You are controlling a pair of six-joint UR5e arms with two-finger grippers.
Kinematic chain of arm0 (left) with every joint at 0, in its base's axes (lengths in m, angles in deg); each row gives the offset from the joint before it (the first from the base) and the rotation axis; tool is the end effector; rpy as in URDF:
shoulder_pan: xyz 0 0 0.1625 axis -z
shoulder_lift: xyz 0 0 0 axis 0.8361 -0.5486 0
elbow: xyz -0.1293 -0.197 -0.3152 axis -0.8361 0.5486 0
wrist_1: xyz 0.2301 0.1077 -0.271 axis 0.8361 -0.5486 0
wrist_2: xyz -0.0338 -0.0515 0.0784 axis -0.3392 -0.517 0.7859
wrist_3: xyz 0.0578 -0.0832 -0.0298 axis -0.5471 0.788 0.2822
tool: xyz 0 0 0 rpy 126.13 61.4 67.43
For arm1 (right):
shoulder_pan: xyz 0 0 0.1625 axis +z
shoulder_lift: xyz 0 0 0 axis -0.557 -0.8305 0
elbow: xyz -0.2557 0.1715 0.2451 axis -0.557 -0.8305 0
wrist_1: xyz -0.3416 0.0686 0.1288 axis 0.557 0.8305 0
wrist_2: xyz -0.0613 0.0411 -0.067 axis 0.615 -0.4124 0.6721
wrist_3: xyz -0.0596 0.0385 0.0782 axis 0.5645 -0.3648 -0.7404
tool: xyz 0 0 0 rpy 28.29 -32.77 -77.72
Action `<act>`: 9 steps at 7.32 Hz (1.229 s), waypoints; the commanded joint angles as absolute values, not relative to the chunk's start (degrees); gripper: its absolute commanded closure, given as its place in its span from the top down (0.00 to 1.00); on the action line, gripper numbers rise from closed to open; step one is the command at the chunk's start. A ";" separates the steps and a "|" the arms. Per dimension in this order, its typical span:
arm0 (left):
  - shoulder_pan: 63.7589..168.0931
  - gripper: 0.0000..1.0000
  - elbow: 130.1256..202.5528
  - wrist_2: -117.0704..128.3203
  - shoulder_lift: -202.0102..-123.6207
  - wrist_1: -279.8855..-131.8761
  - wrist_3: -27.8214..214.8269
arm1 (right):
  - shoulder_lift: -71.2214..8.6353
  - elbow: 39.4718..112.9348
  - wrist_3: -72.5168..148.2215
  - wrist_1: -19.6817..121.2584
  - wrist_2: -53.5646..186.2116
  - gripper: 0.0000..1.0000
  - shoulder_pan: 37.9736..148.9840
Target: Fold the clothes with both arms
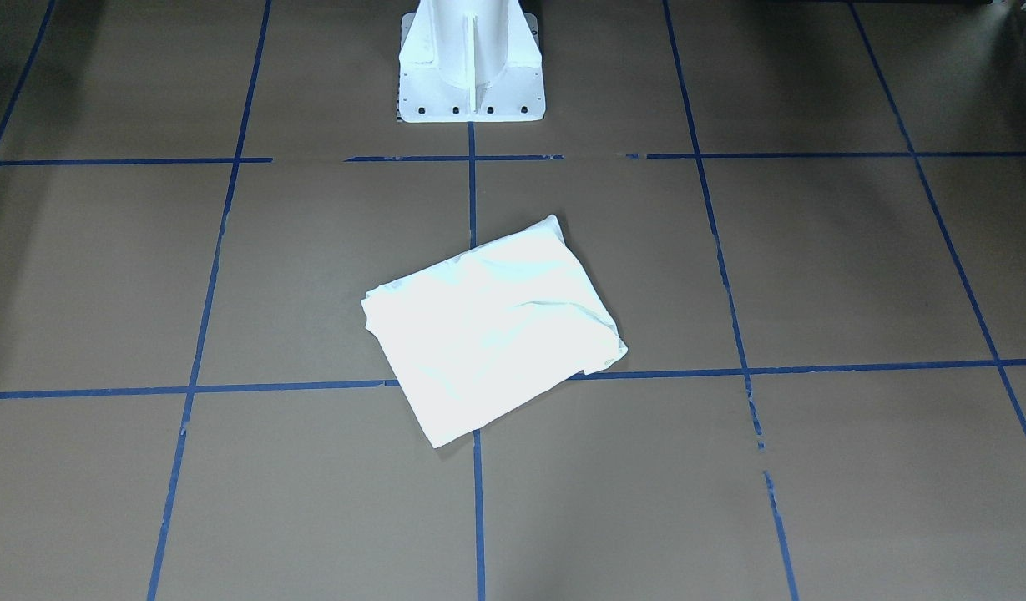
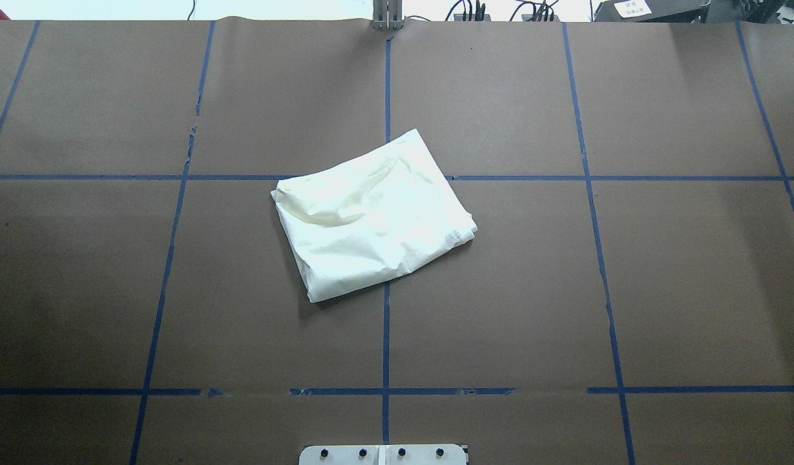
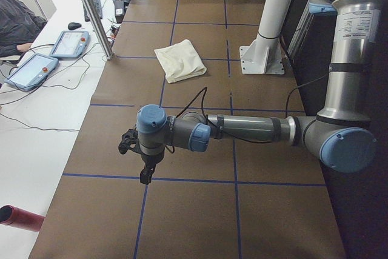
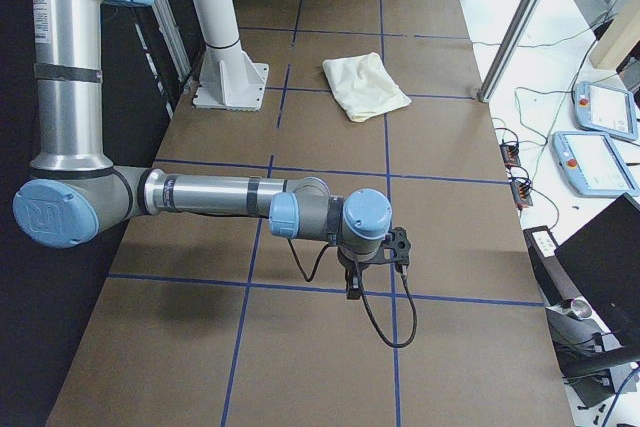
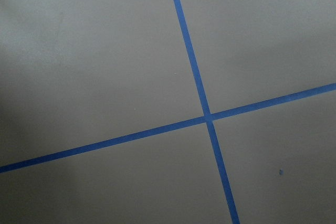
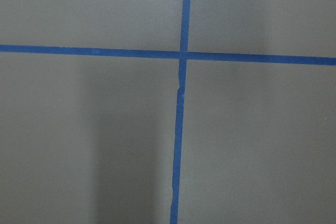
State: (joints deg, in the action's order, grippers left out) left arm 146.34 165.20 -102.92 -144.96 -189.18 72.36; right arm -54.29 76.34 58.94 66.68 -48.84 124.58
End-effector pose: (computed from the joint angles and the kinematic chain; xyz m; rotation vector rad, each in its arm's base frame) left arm -0.0621 -0.4724 0.6063 0.2232 0.6874 0.1815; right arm 0.0600 -0.4233 0.6286 -0.0004 -0.8419 -0.0457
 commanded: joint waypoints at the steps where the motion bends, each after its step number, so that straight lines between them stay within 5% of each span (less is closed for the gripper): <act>1: 146.29 1.00 164.85 -103.01 -144.89 -189.09 72.53 | -54.39 76.20 58.92 66.68 -48.82 1.00 124.64; 9: 146.29 1.00 164.67 -105.64 -144.63 -189.97 84.31 | -53.34 76.37 57.97 66.50 -48.47 1.00 124.55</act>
State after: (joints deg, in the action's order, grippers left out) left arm 146.29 164.67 -105.64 -144.63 -189.96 84.29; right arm -53.74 76.47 58.68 66.53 -48.58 124.63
